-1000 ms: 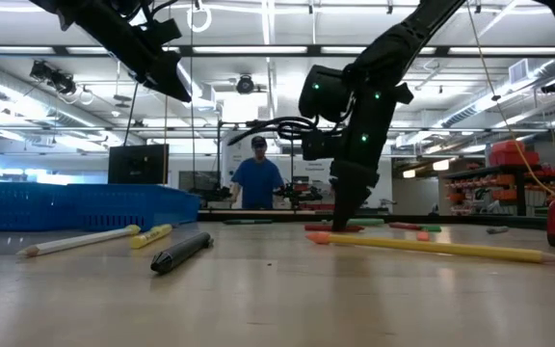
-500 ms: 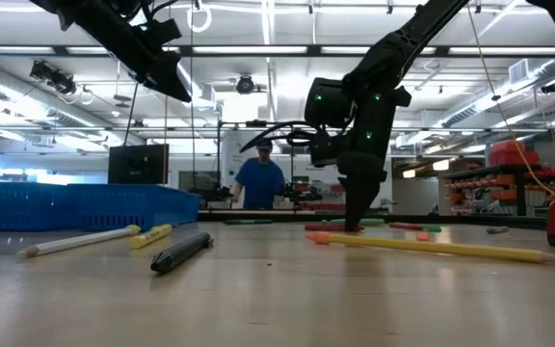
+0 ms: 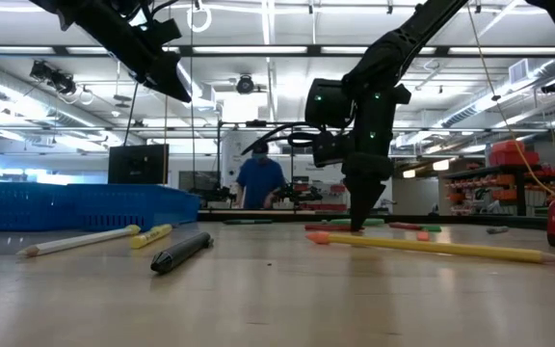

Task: Sort crayons/erasers/pens/pencils in bins
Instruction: Put the red crayon into the top left blue bin

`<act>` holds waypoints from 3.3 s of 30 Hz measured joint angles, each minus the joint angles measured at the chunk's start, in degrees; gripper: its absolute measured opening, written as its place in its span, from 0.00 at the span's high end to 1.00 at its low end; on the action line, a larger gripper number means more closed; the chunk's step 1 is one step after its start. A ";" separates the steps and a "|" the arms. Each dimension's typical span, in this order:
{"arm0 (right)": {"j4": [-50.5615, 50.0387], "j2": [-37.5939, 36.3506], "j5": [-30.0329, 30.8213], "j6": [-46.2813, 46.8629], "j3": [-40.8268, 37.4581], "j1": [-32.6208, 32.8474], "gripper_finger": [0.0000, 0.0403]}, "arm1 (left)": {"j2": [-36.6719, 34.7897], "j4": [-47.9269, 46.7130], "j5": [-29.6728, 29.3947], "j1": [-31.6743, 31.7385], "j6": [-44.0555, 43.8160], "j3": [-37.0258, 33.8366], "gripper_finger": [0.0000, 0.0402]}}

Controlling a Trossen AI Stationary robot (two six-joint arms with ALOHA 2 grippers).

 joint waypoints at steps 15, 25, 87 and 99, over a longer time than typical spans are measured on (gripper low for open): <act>4.91 -6.12 -1.88 -0.82 -0.24 0.96 0.92 | 0.00 2.82 0.02 0.00 -0.29 0.00 0.73; 12.72 -15.56 -7.13 -5.67 -0.26 0.13 0.92 | 0.02 10.02 0.52 0.02 -5.32 0.00 0.73; 39.03 -19.85 -18.14 -17.33 -2.54 2.12 0.92 | 13.66 27.41 41.08 -8.68 5.36 -0.02 0.55; 40.63 -19.85 -18.28 -17.34 -2.54 2.14 0.92 | 14.85 33.20 40.68 -9.28 3.85 -0.07 0.52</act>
